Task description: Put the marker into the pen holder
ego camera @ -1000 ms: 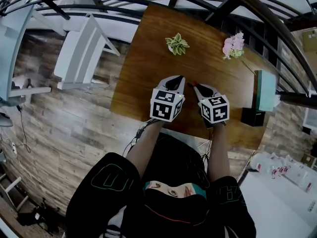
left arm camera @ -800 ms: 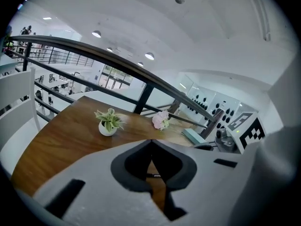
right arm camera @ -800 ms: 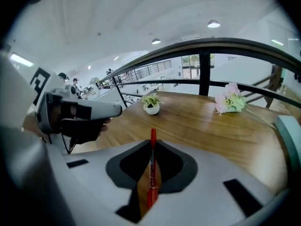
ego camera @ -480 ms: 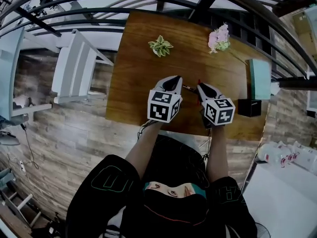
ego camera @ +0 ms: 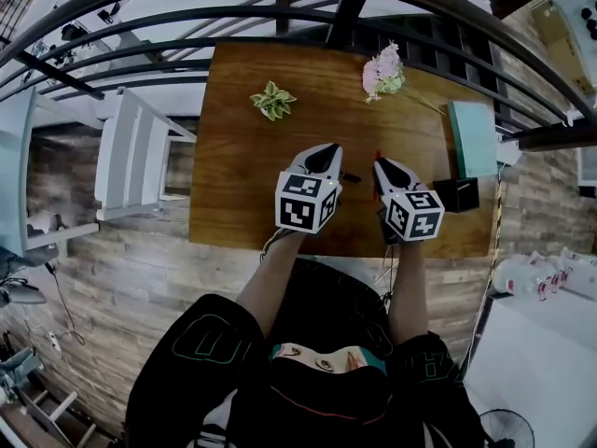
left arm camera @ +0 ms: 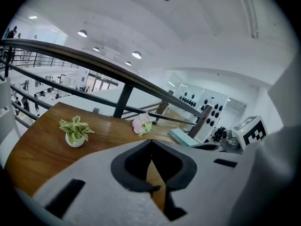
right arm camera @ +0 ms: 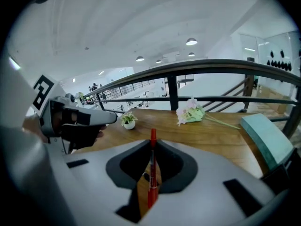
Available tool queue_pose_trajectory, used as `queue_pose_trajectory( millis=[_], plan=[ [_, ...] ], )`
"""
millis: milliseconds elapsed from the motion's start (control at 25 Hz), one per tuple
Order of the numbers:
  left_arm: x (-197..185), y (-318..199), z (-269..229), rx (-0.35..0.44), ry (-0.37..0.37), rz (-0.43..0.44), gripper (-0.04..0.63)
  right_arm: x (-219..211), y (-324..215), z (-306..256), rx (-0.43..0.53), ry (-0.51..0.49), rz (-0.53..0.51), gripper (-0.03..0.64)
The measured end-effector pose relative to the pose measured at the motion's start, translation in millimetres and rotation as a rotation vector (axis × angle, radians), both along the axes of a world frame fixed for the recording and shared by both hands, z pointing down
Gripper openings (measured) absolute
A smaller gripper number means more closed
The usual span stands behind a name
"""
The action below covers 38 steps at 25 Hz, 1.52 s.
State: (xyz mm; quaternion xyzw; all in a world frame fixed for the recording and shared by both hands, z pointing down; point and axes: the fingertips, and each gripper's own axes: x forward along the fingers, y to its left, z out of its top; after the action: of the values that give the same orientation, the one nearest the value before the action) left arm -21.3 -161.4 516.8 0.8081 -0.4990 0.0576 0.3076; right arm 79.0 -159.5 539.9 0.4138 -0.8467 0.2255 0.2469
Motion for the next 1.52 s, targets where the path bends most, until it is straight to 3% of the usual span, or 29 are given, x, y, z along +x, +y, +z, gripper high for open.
queue_pose_trajectory(
  millis=[360,960,1520],
  plan=[
    [60.7,-11.2,-16.6,0.033,-0.012,0.098,0.008,61.4,-8.6,-27.2,0.063,-0.036,0.122,0.046],
    [196.9,-9.2,-40.5,0.075,-0.024,0.312,0.008,187.7,-3.6,-76.8,0.180,-0.107,0.334,0.046],
    [290.8,-16.2,-44.4,0.089,-0.057,0.410,0.008,285.5,-13.0,-99.9,0.246,-0.162,0.440,0.046]
  ],
)
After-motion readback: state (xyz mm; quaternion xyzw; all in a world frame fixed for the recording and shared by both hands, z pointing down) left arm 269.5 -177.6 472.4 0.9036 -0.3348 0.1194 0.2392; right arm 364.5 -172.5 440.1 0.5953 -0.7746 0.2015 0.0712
